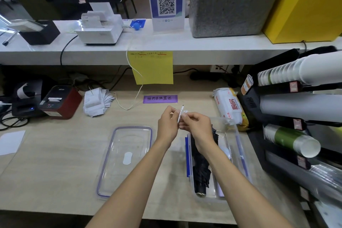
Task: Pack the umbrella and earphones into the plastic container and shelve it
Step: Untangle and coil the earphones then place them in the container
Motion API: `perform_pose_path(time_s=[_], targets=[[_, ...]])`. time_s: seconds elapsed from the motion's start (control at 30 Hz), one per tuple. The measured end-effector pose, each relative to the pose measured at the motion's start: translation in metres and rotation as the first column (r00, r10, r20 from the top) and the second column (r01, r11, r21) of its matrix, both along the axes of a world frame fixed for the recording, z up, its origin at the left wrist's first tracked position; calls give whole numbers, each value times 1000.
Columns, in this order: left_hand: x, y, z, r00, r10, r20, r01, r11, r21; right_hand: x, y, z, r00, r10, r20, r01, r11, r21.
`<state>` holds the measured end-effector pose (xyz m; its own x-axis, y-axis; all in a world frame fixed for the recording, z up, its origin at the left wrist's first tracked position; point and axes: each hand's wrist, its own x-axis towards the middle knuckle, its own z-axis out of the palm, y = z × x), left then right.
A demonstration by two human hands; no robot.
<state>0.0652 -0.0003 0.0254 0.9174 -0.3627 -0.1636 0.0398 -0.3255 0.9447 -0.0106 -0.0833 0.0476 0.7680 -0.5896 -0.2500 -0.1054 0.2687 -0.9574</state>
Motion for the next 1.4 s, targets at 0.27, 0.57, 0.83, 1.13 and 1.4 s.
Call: perform_pose_path(time_s=[0.27, 0.57, 0.83, 1.13, 1.4], targets=[[-6, -3, -6, 981, -96, -166, 61, 977, -206, 2, -11, 2, 998, -50, -44, 57, 983, 172], [-11, 5, -8, 930, -235, -283, 103, 905, -413, -2, -20, -1, 989, -94, -117, 96, 995, 14], [-9, 13, -3, 904, -284, -321, 76, 843, -533, 0, -22, -4, 981, -109, -159, 107, 994, -22], [-7, 10, -2, 982, -92, -167, 21, 921, -388, 3, -12, -2, 995, -94, -40, 95, 995, 23], [-7, 10, -5, 987, 2, -163, -64, 926, -371, 5, -15, -1, 997, -64, -50, 68, 995, 79]])
